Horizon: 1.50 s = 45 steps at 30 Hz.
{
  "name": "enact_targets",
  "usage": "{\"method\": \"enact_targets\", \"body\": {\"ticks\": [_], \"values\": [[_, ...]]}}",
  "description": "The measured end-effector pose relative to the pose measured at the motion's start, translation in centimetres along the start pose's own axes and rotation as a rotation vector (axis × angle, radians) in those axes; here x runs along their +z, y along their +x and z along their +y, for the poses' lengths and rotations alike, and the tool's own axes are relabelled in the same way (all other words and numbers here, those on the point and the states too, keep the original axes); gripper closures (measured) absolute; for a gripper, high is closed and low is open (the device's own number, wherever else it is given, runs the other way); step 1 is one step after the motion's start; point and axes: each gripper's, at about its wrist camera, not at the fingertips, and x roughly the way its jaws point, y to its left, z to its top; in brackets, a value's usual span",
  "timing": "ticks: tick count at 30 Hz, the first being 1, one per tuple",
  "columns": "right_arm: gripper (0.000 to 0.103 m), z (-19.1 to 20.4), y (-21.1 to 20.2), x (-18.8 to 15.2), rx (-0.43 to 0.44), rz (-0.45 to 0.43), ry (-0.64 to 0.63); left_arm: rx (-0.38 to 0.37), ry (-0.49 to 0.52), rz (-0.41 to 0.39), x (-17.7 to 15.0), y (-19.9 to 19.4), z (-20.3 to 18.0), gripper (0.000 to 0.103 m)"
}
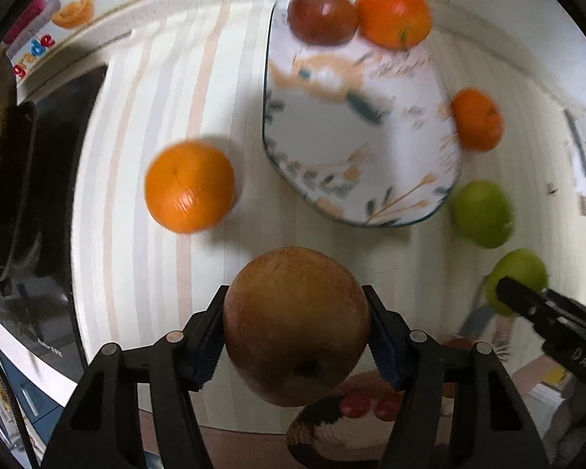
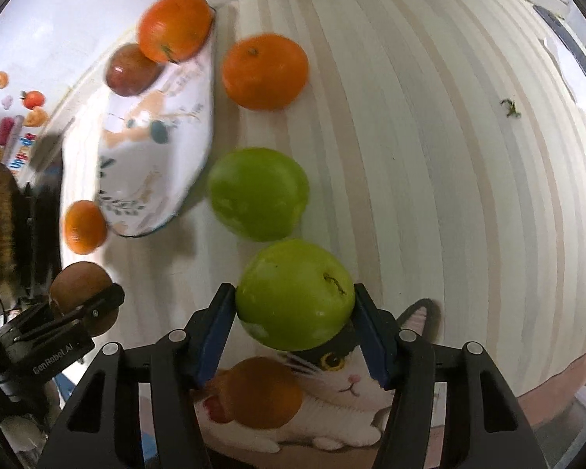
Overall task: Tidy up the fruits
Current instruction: 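Grasp the red apple with the left tool while the right tool grasps a green apple, then set the red apple and green apple onto the plate with both tools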
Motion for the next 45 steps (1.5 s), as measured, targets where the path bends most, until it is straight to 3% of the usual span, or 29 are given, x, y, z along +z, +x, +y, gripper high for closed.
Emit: {"method": "enact_targets", "body": {"ticks": [4, 8, 13, 21, 30, 32, 33, 34, 36, 37, 45], "values": [[0.041, 1.6, -2.7, 0.6, 0.051, -0.042, -0.019, -0.059, -0.003, -0.060, 1.3, -3.8, 0.2, 0.041], [0.041, 4.0, -4.6, 3.0, 0.105, -0.075, -0.058, -0.111, -0.023, -0.082, 5.6, -6.2, 0.4, 0.041], [0.041, 7.7, -3.0, 7.9, 0.086, -0.096, -0.123, -0.137, -0.068, -0.047, 10.8, -4.7, 1.0, 0.041], [0.041, 10.2, 2.9, 14.2, -0.016, 0.007, -0.191, -0.103, -0.109, 0.090, 17.2, 1.0, 1.8, 0.041], [0.041, 11.4, 5.1, 16.8, -0.053, 0.069, -0.229, -0.062, -0.098, 0.145, 19.4, 3.3, 1.4, 0.041], [0.032, 11.2, 5.5, 17.1, -0.048, 0.093, -0.214, -0.057, -0.080, 0.143, 19.6, 3.5, 1.3, 0.041], [0.016, 11.2, 5.6, 17.2, -0.052, 0.093, -0.210, -0.040, -0.075, 0.132, 19.6, 3.5, 1.3, 0.041], [0.011, 11.1, 5.4, 17.2, -0.052, 0.088, -0.206, -0.031, -0.077, 0.125, 19.5, 3.6, 1.5, 0.039], [0.011, 11.1, 5.2, 17.1, -0.050, 0.090, -0.205, -0.040, -0.090, 0.115, 19.3, 3.4, 2.0, 0.022], [0.010, 10.9, 5.0, 17.1, -0.055, 0.090, -0.200, -0.043, -0.097, 0.108, 19.2, 3.2, 2.2, 0.020], [0.009, 9.2, 3.5, 16.5, -0.076, 0.068, -0.174, -0.033, -0.100, 0.052, 18.0, 0.9, 3.7, 0.018]]}}
